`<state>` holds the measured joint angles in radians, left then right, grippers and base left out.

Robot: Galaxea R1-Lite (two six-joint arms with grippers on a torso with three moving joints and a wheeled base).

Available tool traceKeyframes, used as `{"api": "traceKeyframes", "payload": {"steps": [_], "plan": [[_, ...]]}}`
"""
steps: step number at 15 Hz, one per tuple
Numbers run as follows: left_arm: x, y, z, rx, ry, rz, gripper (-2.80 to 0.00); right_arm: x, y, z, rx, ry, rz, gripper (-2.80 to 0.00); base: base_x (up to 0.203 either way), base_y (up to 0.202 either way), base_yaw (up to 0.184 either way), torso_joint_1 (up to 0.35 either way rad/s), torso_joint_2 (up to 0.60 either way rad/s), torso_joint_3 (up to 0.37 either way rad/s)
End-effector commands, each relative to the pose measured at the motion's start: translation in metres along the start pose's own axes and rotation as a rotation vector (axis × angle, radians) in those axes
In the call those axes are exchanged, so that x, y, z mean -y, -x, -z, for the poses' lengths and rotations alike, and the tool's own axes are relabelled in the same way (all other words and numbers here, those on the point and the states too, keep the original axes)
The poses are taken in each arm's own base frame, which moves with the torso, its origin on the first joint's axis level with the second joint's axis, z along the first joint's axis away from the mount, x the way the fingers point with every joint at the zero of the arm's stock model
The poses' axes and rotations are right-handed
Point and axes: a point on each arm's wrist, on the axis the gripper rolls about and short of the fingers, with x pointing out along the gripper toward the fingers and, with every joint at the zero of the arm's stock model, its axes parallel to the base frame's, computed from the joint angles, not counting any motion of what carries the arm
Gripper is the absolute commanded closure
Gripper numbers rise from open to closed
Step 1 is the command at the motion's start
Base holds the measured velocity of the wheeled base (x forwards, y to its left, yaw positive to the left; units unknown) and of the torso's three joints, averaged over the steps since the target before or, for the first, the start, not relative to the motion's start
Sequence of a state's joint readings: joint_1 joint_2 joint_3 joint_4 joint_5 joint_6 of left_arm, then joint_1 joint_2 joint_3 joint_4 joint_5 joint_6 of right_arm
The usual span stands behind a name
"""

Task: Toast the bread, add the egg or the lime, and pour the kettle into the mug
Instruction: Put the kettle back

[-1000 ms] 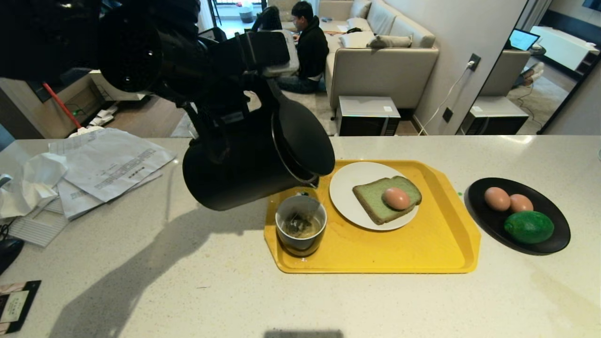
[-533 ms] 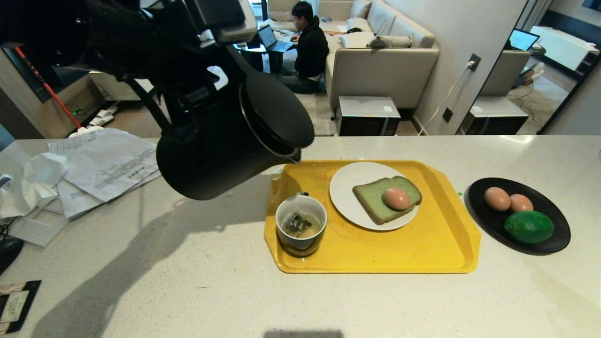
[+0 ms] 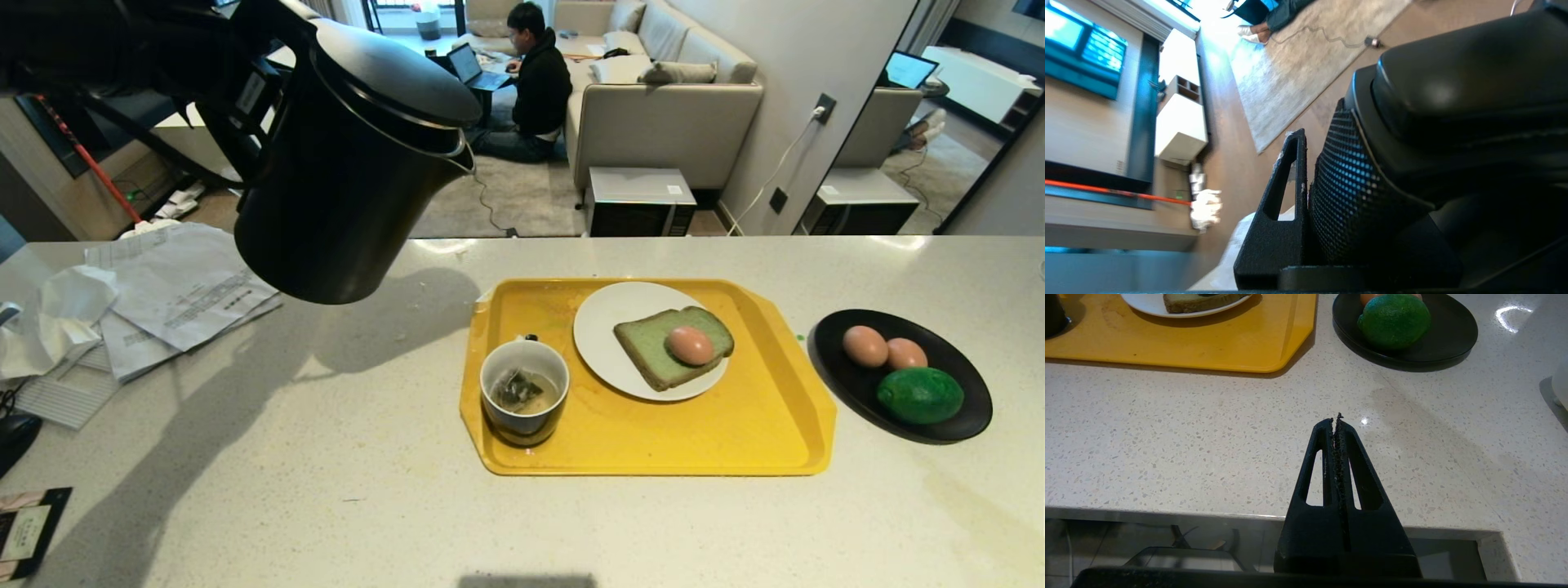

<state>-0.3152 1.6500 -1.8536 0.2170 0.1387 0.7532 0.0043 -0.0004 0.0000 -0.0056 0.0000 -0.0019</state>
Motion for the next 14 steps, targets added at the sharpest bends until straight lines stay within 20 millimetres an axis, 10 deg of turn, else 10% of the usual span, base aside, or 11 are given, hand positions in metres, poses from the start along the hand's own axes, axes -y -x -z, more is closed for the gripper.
{"api": "traceKeyframes", "payload": {"steps": [1, 14], "plan": [[-0.001, -0.014, 0.019, 0.020, 0.067, -0.071, 0.00, 0.000, 0.000, 0.000, 0.000, 0.000, 0.000, 0.00, 0.000, 0.000, 0.000, 0.000, 0.00, 0.000], [0.024, -0.089, 0.080, 0.218, 0.344, -0.231, 0.00, 0.000, 0.000, 0.000, -0.001, 0.000, 0.000, 0.00, 0.000, 0.000, 0.000, 0.000, 0.00, 0.000]]}}
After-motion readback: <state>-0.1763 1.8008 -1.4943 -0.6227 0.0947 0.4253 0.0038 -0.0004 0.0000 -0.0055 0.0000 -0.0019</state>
